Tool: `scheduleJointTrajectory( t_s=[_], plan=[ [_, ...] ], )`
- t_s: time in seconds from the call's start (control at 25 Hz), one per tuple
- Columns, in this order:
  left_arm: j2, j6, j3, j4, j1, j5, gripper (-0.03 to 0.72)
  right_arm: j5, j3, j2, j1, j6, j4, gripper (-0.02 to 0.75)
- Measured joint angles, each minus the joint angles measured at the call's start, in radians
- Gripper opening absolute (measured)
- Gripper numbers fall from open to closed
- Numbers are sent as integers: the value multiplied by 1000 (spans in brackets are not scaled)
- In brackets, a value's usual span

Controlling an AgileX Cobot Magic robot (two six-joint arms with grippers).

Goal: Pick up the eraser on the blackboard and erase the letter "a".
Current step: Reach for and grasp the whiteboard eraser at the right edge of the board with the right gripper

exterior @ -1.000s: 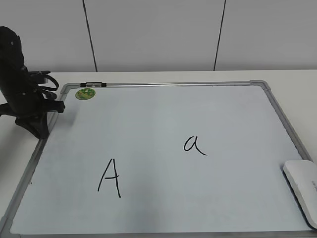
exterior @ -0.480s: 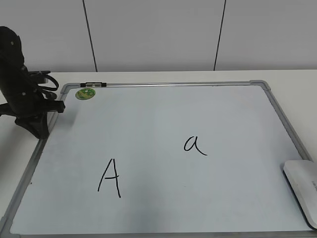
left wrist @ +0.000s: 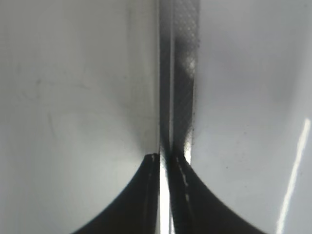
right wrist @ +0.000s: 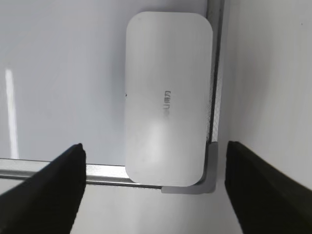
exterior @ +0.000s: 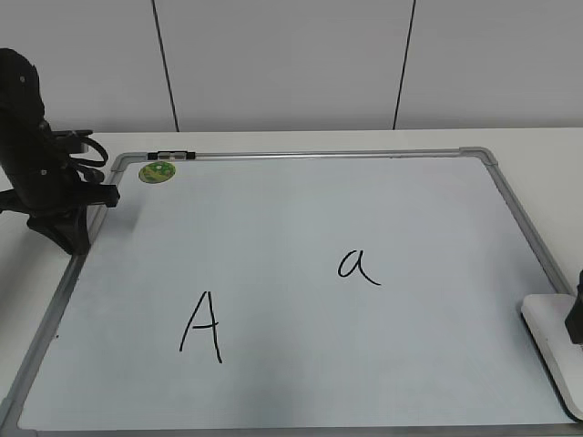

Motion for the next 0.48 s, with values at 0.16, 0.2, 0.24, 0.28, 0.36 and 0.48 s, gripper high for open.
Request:
scheduleJointTrajectory(
  t_s=[0.16,0.2,0.24,0.28,0.36,0.48],
  plan=[
    [0,0,0,0,0,0,40,-7,-12,51,0,-2,14,674],
    [0,0,0,0,0,0,40,-7,-19,67,0,-2,16,674],
    [0,0,0,0,0,0,40,-7,-26,84,0,-2,16,674],
    [0,0,0,0,0,0,40,-7,-40,109,0,-2,16,674],
    [0,0,0,0,0,0,40,-5,-66,154,0,2,14,674],
    [0,0,0,0,0,0,40,2,-92,210,0,9,10,674]
  ],
)
